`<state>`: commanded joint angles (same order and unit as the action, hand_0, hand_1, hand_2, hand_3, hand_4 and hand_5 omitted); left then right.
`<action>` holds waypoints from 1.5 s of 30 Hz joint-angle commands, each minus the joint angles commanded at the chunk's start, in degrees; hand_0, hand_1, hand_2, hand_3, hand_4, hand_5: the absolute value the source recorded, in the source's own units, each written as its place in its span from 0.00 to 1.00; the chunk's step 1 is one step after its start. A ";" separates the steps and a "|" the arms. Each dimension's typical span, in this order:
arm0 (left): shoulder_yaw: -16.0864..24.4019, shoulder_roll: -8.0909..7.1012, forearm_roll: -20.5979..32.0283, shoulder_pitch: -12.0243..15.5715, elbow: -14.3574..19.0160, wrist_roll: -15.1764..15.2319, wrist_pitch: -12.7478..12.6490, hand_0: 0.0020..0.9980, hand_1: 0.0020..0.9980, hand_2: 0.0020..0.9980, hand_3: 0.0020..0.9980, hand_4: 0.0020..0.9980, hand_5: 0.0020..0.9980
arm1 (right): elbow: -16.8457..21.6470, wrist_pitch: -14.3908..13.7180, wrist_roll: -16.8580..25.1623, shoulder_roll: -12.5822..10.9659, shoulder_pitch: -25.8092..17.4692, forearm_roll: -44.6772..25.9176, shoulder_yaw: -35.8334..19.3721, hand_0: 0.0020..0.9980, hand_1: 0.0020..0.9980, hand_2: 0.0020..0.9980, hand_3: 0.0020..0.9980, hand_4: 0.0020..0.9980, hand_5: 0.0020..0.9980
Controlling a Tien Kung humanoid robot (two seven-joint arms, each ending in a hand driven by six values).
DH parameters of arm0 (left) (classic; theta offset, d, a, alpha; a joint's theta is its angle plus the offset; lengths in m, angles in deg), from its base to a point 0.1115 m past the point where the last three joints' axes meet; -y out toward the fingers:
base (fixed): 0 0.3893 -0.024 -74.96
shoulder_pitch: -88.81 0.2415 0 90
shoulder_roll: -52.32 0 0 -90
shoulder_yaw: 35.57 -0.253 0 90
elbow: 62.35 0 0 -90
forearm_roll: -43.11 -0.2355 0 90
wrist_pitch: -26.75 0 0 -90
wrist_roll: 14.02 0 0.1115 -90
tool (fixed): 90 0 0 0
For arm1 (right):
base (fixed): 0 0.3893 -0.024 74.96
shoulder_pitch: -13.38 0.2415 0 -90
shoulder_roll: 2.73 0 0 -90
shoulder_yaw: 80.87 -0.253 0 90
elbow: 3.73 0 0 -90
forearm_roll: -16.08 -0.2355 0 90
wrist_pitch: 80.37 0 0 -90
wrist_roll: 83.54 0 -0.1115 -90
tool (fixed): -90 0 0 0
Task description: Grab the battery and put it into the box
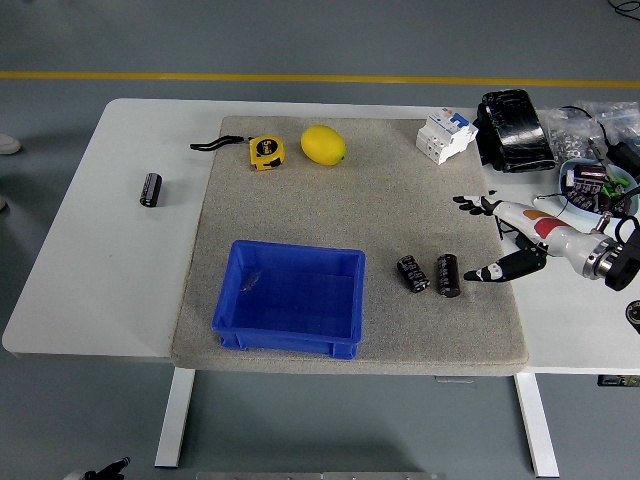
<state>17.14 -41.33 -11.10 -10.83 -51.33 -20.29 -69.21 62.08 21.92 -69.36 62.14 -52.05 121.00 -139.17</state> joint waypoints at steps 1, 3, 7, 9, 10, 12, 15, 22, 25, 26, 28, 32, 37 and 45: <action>0.02 -0.01 0.00 0.00 0.00 0.00 0.00 0.78 0.77 0.81 0.63 0.71 0.61 | 0.00 0.42 -0.18 0.20 -0.04 0.42 -0.06 0.92 0.90 0.94 1.00 1.00 0.28; 0.20 -0.06 -0.11 0.03 -0.01 0.01 -0.01 0.78 0.77 0.81 0.63 0.71 0.61 | 0.15 1.75 -0.73 0.77 -0.10 1.24 0.11 0.92 0.90 0.94 1.00 1.00 0.28; 0.42 -0.12 -0.49 0.03 0.03 -0.12 0.04 0.77 0.77 0.81 0.63 0.71 0.61 | 0.13 3.43 -1.81 1.80 0.01 2.09 0.53 0.93 0.90 0.94 1.00 1.00 0.31; 0.73 -0.15 -0.83 0.06 0.07 -0.25 0.03 0.77 0.77 0.81 0.63 0.71 0.61 | -0.13 3.88 -2.47 2.59 0.06 2.29 0.63 0.93 0.90 0.94 1.00 1.00 0.31; 0.83 -0.17 -0.98 0.05 0.09 -0.31 0.04 0.77 0.77 0.81 0.63 0.71 0.61 | -0.29 3.95 -2.65 2.88 0.07 2.31 0.60 0.93 0.90 0.94 1.00 1.00 0.31; 0.87 -0.22 -1.10 0.05 0.12 -0.36 0.05 0.77 0.77 0.81 0.63 0.71 0.61 | -0.63 3.94 -2.90 3.36 0.03 2.22 0.45 0.93 0.90 0.94 1.00 1.00 0.31; 1.01 -0.32 -1.32 0.08 0.17 -0.51 0.04 0.77 0.77 0.81 0.63 0.71 0.61 | -1.68 3.23 -3.47 4.39 -0.21 1.70 0.02 0.93 0.89 0.93 0.99 1.00 0.33; 0.89 -0.43 -1.39 0.20 0.28 -0.69 0.03 0.76 0.77 0.81 0.63 0.71 0.60 | -4.00 1.24 -3.75 6.15 -1.12 2.39 -1.32 0.89 0.83 0.86 0.94 1.00 0.32; 1.08 -0.44 -1.66 0.28 0.30 -0.77 0.06 0.76 0.77 0.81 0.63 0.71 0.60 | -4.43 0.63 -3.57 6.60 -1.52 3.08 -1.43 0.86 0.80 0.82 0.92 1.00 0.33; 1.15 -0.44 -1.79 0.30 0.30 -0.79 0.07 0.76 0.77 0.81 0.63 0.71 0.60 | -4.47 0.48 -3.51 6.69 -1.60 3.20 -1.38 0.86 0.80 0.82 0.92 1.00 0.33; 1.29 -0.44 -2.08 0.33 0.32 -0.88 0.11 0.76 0.77 0.81 0.63 0.71 0.60 | -4.47 -0.02 -3.31 6.87 -1.76 3.37 -1.16 0.86 0.80 0.82 0.92 1.00 0.33; 1.51 -0.45 -2.64 0.40 0.38 -1.04 0.22 0.76 0.77 0.81 0.63 0.71 0.60 | -4.66 -1.55 -2.53 7.16 -2.01 3.29 -0.52 0.77 0.74 0.76 0.86 1.00 0.33; 1.42 -0.51 -2.78 0.40 0.43 -1.11 0.31 0.75 0.77 0.81 0.63 0.71 0.60 | -5.64 -4.19 -1.88 7.35 -2.15 3.47 0.21 0.60 0.65 0.69 0.78 1.00 0.31; 1.05 -0.51 -2.25 0.18 0.39 -0.89 0.29 0.75 0.77 0.81 0.63 0.71 0.60 | -7.33 -5.49 -1.62 7.17 -2.07 5.19 0.54 0.49 0.60 0.64 0.76 1.00 0.28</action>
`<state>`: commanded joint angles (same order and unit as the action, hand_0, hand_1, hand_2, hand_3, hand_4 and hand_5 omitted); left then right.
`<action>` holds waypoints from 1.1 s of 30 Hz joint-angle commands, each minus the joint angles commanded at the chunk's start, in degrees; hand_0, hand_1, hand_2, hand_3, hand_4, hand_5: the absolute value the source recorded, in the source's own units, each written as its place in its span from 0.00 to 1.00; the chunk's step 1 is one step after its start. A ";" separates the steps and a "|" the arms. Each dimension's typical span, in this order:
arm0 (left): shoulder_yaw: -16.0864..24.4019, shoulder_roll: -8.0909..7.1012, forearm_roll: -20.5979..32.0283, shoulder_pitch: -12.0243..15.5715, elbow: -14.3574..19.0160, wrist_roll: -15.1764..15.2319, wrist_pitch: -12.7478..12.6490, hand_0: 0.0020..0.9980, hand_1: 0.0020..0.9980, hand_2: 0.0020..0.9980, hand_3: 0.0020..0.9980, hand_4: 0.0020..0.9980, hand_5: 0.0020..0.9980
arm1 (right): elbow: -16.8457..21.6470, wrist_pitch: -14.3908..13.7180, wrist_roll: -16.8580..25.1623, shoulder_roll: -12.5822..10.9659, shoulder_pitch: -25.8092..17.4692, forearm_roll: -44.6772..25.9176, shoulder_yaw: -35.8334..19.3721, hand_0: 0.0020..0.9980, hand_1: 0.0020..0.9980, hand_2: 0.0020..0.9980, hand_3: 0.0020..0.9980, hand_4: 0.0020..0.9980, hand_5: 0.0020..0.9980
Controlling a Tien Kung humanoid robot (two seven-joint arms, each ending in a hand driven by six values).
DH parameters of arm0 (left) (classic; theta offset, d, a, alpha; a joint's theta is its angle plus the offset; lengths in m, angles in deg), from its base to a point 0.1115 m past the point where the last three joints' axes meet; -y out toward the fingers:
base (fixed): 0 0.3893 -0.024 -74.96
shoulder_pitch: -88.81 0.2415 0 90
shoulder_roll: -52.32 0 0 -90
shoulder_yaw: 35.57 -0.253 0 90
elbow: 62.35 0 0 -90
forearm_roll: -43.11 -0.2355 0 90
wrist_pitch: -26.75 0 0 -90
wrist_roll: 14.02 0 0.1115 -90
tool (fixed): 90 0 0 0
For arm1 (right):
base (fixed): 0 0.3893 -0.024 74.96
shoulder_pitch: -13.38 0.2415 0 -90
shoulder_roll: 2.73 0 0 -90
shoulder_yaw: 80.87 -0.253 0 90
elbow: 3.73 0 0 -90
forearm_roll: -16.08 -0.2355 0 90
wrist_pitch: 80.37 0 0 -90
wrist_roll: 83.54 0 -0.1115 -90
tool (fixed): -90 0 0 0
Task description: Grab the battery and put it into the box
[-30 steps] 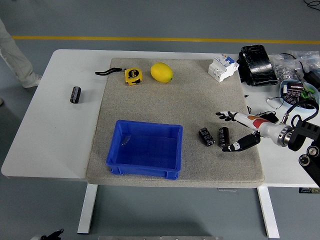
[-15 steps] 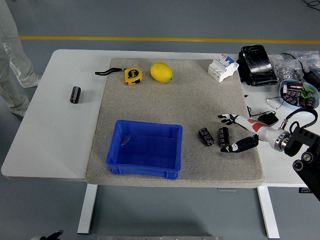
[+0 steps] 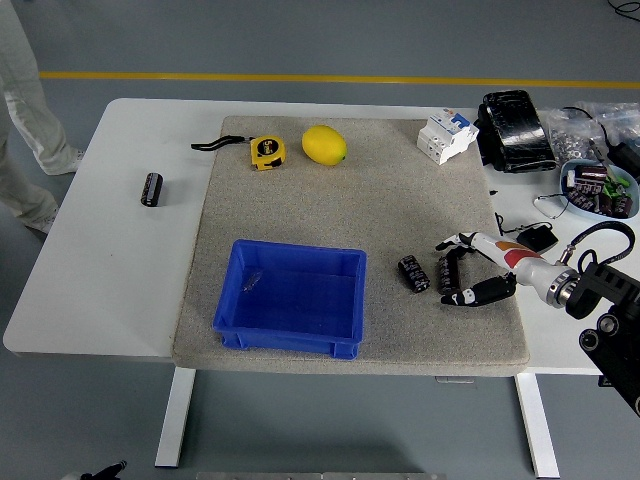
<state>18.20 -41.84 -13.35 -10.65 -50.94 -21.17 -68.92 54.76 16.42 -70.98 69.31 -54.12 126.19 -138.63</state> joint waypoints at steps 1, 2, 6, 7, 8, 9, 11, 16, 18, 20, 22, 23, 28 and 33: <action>-0.10 0.00 0.15 -0.03 0.00 0.03 -0.01 0.75 0.77 0.81 0.63 0.71 0.60 | -0.26 -0.07 0.05 0.03 0.00 0.07 0.05 0.49 0.60 0.64 0.76 1.00 0.28; -0.19 0.01 0.28 -0.08 -0.01 0.06 -0.02 0.75 0.77 0.81 0.63 0.71 0.60 | -0.55 -0.17 0.14 0.07 -0.02 0.07 0.12 0.49 0.60 0.64 0.76 1.00 0.28; -0.38 0.05 0.62 -0.17 -0.01 0.10 -0.05 0.75 0.77 0.81 0.63 0.71 0.60 | -1.21 -0.93 0.77 0.09 -0.14 0.21 0.43 0.39 0.54 0.59 0.72 1.00 0.24; -0.43 0.05 0.73 -0.16 -0.01 0.12 -0.06 0.75 0.77 0.81 0.63 0.71 0.60 | -1.21 -1.44 1.03 0.05 -0.19 0.24 0.52 0.39 0.54 0.59 0.72 1.00 0.24; -0.42 0.05 0.76 -0.14 -0.01 0.12 -0.07 0.75 0.77 0.81 0.63 0.71 0.60 | -1.17 -1.84 1.21 0.03 -0.22 0.21 0.58 0.39 0.54 0.59 0.72 1.00 0.24; -0.37 0.07 0.71 -0.15 0.00 0.08 -0.07 0.75 0.77 0.81 0.63 0.71 0.60 | -1.12 -2.95 1.46 -0.01 -0.22 0.24 0.64 0.39 0.54 0.59 0.72 1.00 0.24; -0.46 0.07 0.76 -0.15 0.02 0.05 -0.05 0.75 0.77 0.80 0.63 0.71 0.60 | -1.11 -4.42 1.83 -0.01 -0.22 0.25 0.53 0.24 0.40 0.44 0.51 0.91 0.08; -0.78 0.04 1.25 -0.13 0.05 0.05 -0.08 0.74 0.77 0.80 0.63 0.71 0.60 | -1.23 -6.58 2.32 -0.10 -0.14 -0.26 0.51 0.19 0.34 0.40 0.43 0.79 0.03; -0.90 0.04 1.44 -0.13 0.07 0.05 -0.08 0.74 0.77 0.80 0.63 0.71 0.60 | -1.20 -7.01 2.53 -0.12 -0.18 -0.48 0.43 0.19 0.34 0.40 0.43 0.79 0.03; -0.89 0.04 1.52 -0.11 0.07 0.05 -0.11 0.74 0.77 0.80 0.63 0.71 0.60 | -1.16 -7.10 2.62 -0.15 -0.23 -0.55 0.42 0.19 0.34 0.40 0.43 0.79 0.03; -0.87 0.05 1.52 -0.11 0.07 0.04 -0.13 0.74 0.77 0.80 0.63 0.71 0.60 | -1.15 -7.08 2.69 -0.17 -0.25 -0.56 0.43 0.16 0.31 0.37 0.40 0.75 0.03; -0.89 0.03 1.54 -0.12 0.08 0.04 -0.12 0.74 0.77 0.80 0.63 0.71 0.60 | -1.14 -7.04 2.71 -0.16 -0.26 -0.59 0.41 0.16 0.31 0.37 0.40 0.75 0.03; -0.59 0.02 1.27 -0.12 0.06 0.04 -0.15 0.74 0.77 0.80 0.63 0.71 0.60 | -0.53 -7.42 2.76 -0.28 -0.30 -1.01 0.22 0.16 0.31 0.37 0.39 0.74 0.03; -0.49 -0.04 1.07 -0.10 0.07 -0.02 -0.11 0.74 0.77 0.80 0.63 0.71 0.60 | 1.51 -8.02 2.59 -0.65 -0.04 -1.82 -0.53 0.16 0.31 0.37 0.39 0.74 0.03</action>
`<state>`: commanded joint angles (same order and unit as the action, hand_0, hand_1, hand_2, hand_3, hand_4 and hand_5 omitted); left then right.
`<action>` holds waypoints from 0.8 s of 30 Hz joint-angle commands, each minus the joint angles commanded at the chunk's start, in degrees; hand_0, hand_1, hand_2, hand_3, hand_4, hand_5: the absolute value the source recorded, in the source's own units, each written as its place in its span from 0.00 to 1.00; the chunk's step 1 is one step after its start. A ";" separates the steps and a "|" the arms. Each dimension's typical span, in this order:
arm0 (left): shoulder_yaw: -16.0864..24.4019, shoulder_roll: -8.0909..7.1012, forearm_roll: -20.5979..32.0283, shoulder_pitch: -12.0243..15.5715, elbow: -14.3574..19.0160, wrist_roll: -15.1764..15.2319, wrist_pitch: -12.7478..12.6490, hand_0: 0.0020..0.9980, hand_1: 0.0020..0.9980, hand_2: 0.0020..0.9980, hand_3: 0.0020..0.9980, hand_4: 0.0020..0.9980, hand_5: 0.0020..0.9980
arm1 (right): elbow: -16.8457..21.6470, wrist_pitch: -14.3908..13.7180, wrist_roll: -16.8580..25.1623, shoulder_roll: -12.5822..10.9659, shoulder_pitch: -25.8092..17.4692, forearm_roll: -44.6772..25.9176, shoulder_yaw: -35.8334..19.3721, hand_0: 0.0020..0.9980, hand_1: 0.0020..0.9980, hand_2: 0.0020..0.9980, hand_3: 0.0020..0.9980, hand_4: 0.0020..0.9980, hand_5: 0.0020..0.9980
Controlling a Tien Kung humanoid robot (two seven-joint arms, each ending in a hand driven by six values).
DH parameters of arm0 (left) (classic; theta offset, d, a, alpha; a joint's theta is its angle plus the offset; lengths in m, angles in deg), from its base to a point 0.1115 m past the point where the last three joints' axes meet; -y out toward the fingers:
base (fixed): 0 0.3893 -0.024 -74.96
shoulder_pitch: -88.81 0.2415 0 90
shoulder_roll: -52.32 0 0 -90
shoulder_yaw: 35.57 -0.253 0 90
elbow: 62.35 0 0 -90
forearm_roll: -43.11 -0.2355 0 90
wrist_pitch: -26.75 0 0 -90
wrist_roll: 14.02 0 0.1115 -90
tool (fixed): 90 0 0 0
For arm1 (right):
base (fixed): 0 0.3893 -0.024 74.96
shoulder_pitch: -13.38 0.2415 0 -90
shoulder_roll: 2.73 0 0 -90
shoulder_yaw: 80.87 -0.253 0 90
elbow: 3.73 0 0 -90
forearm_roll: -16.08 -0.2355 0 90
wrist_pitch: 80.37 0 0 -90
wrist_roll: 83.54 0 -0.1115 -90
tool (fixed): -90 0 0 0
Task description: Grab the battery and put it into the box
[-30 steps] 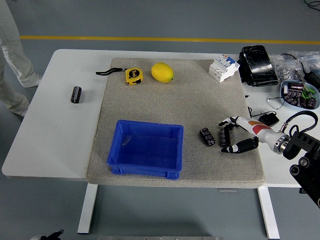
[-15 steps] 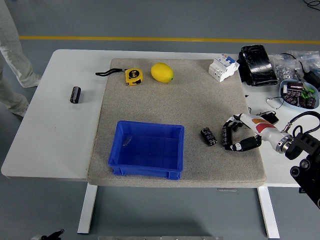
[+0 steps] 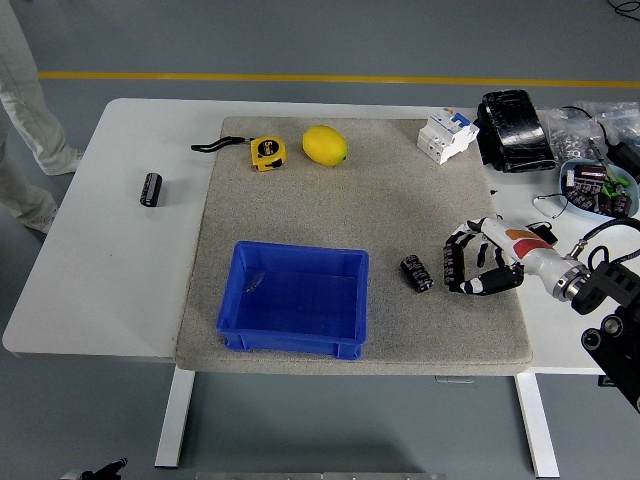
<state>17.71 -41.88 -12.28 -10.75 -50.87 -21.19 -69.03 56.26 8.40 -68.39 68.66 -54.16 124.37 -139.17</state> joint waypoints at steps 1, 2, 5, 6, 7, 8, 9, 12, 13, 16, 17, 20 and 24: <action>0.08 0.01 -0.03 0.01 0.00 -0.01 -0.02 0.74 0.77 0.80 0.62 0.71 0.60 | 0.56 0.02 -0.04 -0.05 0.17 -0.03 -0.34 0.16 0.30 0.37 0.39 0.71 0.02; 0.07 0.00 0.01 0.01 0.01 -0.02 -0.02 0.74 0.77 0.80 0.62 0.71 0.60 | 1.14 0.06 -0.08 -0.07 0.36 -0.02 -0.69 0.16 0.30 0.37 0.39 0.71 0.02; -0.07 -0.08 0.11 0.01 0.03 -0.03 0.00 0.74 0.77 0.80 0.62 0.71 0.60 | 2.96 0.17 -0.24 -0.17 0.99 -0.14 -1.25 0.16 0.30 0.37 0.39 0.71 0.02; -0.03 -0.10 0.08 0.00 0.03 -0.04 0.01 0.74 0.77 0.80 0.62 0.71 0.60 | 3.67 0.21 -0.32 -0.19 1.24 -0.21 -1.27 0.16 0.30 0.37 0.39 0.71 0.02; 0.01 -0.10 0.08 0.01 0.02 -0.03 0.00 0.76 0.77 0.80 0.63 0.71 0.60 | 4.70 0.28 -0.43 -0.21 1.63 -0.36 -1.13 0.16 0.30 0.37 0.39 0.71 0.02; 0.03 -0.11 0.09 0.02 0.01 -0.01 -0.01 0.76 0.77 0.80 0.63 0.71 0.60 | 5.37 0.36 -0.50 -0.20 1.89 -0.47 -0.98 0.16 0.30 0.37 0.39 0.71 0.02; 0.10 -0.12 0.06 0.04 0.00 0.00 -0.01 0.76 0.77 0.80 0.63 0.71 0.60 | 6.50 0.53 -0.62 -0.13 2.39 -0.69 -0.56 0.16 0.30 0.37 0.39 0.71 0.02; 0.31 -0.13 -0.18 0.06 -0.02 -0.01 -0.02 0.76 0.77 0.80 0.63 0.71 0.60 | 9.30 1.12 -1.06 0.24 3.67 -1.08 0.96 0.16 0.30 0.37 0.39 0.71 0.02; 0.37 -0.13 -0.24 0.05 -0.03 0.01 -0.04 0.76 0.77 0.80 0.63 0.71 0.60 | 10.64 1.41 -1.22 0.50 4.23 -1.00 1.77 0.16 0.31 0.37 0.39 0.72 0.03; 0.60 -0.14 -0.38 0.04 -0.05 0.03 -0.07 0.76 0.77 0.80 0.63 0.71 0.60 | 13.28 2.29 -1.39 1.31 5.22 0.15 3.59 0.16 0.31 0.37 0.39 0.72 0.03; 0.72 -0.15 -0.48 0.04 -0.06 0.02 -0.08 0.76 0.77 0.80 0.63 0.71 0.60 | 14.25 2.65 -1.43 1.65 5.61 0.52 4.53 0.16 0.31 0.37 0.39 0.72 0.03; 1.08 -0.20 -0.90 0.01 -0.05 -0.08 -0.05 0.78 0.77 0.80 0.63 0.71 0.60 | 16.43 3.61 -1.56 2.46 7.07 1.43 7.83 0.16 0.32 0.37 0.40 0.72 0.04; 1.02 -0.40 -1.34 -0.25 0.12 -0.35 0.06 0.78 0.77 0.80 0.63 0.71 0.60 | 17.46 4.85 -1.67 3.41 9.73 2.02 13.09 0.16 0.32 0.37 0.40 0.72 0.04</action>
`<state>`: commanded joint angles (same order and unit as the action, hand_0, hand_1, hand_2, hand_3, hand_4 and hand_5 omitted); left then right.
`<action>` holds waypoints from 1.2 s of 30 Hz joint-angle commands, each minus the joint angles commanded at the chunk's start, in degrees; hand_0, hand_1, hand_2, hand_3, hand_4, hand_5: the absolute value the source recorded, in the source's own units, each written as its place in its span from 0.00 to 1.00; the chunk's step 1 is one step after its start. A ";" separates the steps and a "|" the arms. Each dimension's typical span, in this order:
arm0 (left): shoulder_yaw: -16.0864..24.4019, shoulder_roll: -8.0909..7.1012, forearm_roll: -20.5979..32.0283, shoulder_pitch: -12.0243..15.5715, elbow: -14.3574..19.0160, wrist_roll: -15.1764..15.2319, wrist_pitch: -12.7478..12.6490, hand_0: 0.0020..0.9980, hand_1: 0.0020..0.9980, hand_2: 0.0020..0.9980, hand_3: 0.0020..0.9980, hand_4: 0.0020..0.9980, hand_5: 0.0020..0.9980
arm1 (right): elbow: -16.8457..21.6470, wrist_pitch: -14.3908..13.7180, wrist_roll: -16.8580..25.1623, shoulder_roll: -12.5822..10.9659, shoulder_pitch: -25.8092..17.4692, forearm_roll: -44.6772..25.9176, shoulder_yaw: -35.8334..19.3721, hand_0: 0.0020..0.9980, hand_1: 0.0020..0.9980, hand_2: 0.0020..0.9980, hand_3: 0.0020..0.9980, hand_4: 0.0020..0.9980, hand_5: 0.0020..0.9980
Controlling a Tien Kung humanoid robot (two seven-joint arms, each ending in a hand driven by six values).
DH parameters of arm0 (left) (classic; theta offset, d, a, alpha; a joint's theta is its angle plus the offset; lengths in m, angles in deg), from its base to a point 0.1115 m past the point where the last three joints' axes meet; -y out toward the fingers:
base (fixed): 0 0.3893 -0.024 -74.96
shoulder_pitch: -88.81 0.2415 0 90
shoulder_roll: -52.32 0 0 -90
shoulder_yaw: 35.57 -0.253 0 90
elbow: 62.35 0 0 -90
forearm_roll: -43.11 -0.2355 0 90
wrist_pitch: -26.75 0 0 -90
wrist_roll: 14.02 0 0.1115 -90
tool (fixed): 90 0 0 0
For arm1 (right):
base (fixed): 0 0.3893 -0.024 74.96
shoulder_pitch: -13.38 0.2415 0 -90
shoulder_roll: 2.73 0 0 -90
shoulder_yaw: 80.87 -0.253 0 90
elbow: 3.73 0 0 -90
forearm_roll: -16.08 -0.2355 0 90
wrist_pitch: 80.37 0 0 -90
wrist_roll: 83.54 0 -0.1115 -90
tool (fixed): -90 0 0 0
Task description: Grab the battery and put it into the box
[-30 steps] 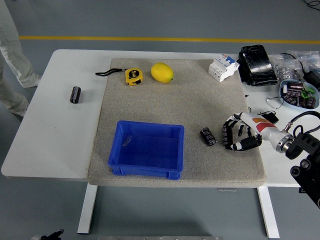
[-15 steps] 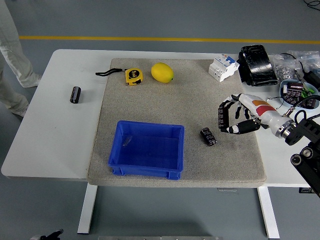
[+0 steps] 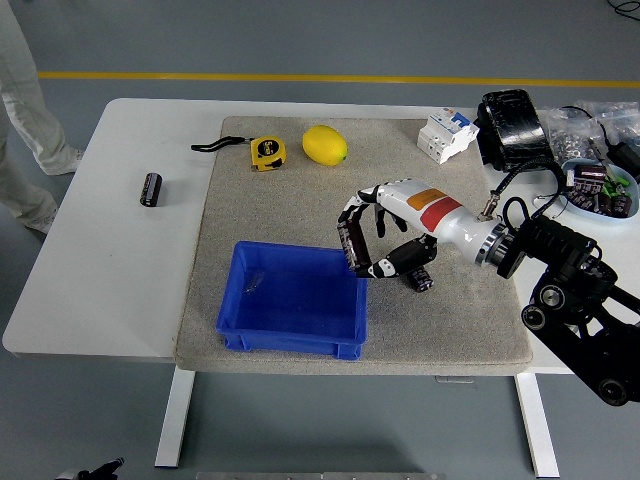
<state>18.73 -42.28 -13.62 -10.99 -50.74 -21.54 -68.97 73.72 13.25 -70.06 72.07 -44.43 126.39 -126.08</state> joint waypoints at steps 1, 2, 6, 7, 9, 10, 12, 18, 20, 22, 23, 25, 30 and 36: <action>-0.03 -0.03 -0.01 -0.03 0.03 -0.03 0.00 0.78 0.77 0.80 0.62 0.71 0.60 | -0.03 0.24 -0.06 0.14 0.39 0.09 0.86 0.25 0.39 0.45 0.48 0.83 0.06; -0.04 -0.05 -0.05 -0.09 0.07 -0.08 -0.03 0.78 0.77 0.80 0.62 0.71 0.60 | -0.16 0.88 -0.14 0.34 1.06 0.39 2.00 0.25 0.39 0.45 0.48 0.83 0.06; -0.39 -0.28 0.23 -0.25 0.21 -0.17 -0.08 0.78 0.77 0.80 0.62 0.71 0.60 | -1.00 4.44 -0.32 1.14 2.48 1.88 4.60 0.25 0.39 0.45 0.48 0.83 0.06; -0.50 -0.34 0.28 -0.28 0.26 -0.21 -0.09 0.79 0.77 0.80 0.62 0.71 0.60 | -1.39 5.16 -0.21 1.43 2.53 2.43 4.68 0.66 0.69 0.80 0.84 1.00 0.16; -0.64 -0.42 0.34 -0.31 0.34 -0.29 -0.11 0.79 0.77 0.80 0.62 0.71 0.60 | -2.13 6.09 -0.08 2.00 2.18 2.93 4.12 0.66 0.69 0.80 0.84 1.00 0.16; -0.61 -0.43 0.32 -0.30 0.36 -0.32 -0.12 0.79 0.77 0.80 0.62 0.71 0.60 | -2.34 6.39 -0.06 2.13 2.01 2.81 3.86 0.66 0.69 0.80 0.84 1.00 0.16; -0.35 -0.46 0.03 -0.24 0.38 -0.38 -0.12 0.79 0.77 0.80 0.62 0.71 0.60 | -2.66 7.09 -0.18 2.19 1.68 2.31 3.30 0.66 0.69 0.80 0.84 1.00 0.16; 0.50 -0.54 -1.24 -0.01 0.40 -0.60 0.05 0.79 0.77 0.80 0.63 0.71 0.60 | -3.55 7.69 -0.92 1.65 1.57 1.74 1.57 0.81 0.80 0.92 0.96 1.00 0.17; 0.80 -0.52 -1.71 0.08 0.39 -0.68 0.12 0.79 0.77 0.80 0.63 0.71 0.60 | -3.62 7.94 -0.97 1.50 1.47 1.88 0.72 0.83 0.82 0.93 0.98 1.00 0.18; 1.15 -0.48 -2.24 0.14 0.38 -0.76 0.18 0.79 0.77 0.80 0.63 0.71 0.60 | -3.40 8.32 -0.79 1.06 1.15 2.08 -0.32 0.83 0.82 0.93 0.98 1.00 0.18; 1.21 -0.47 -2.38 0.15 0.35 -0.74 0.21 0.79 0.77 0.80 0.63 0.71 0.60 | -3.21 8.66 -0.64 0.56 0.86 2.34 -1.12 0.83 0.82 0.93 0.98 1.00 0.18; 1.40 -0.46 -2.49 0.19 0.29 -0.65 0.21 0.80 0.77 0.80 0.63 0.71 0.60 | -3.02 9.30 -0.37 -0.60 0.44 3.05 -2.60 0.81 0.80 0.89 0.96 1.00 0.17; 1.42 -0.45 -2.34 0.07 0.14 -0.34 0.19 0.80 0.77 0.80 0.63 0.71 0.60 | -3.13 9.33 2.91 -4.62 -0.57 4.97 -5.71 0.81 0.80 0.89 0.96 1.00 0.17; 0.97 -0.33 -1.35 -0.35 0.02 0.04 0.09 0.80 0.77 0.80 0.63 0.71 0.60 | -5.53 7.03 6.04 -8.08 -0.99 7.93 -3.37 0.76 0.76 0.83 0.89 1.00 0.19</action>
<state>19.69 -42.61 -14.97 -11.35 -50.72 -21.50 -68.88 68.19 20.28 -64.01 63.99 -45.42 134.32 -129.45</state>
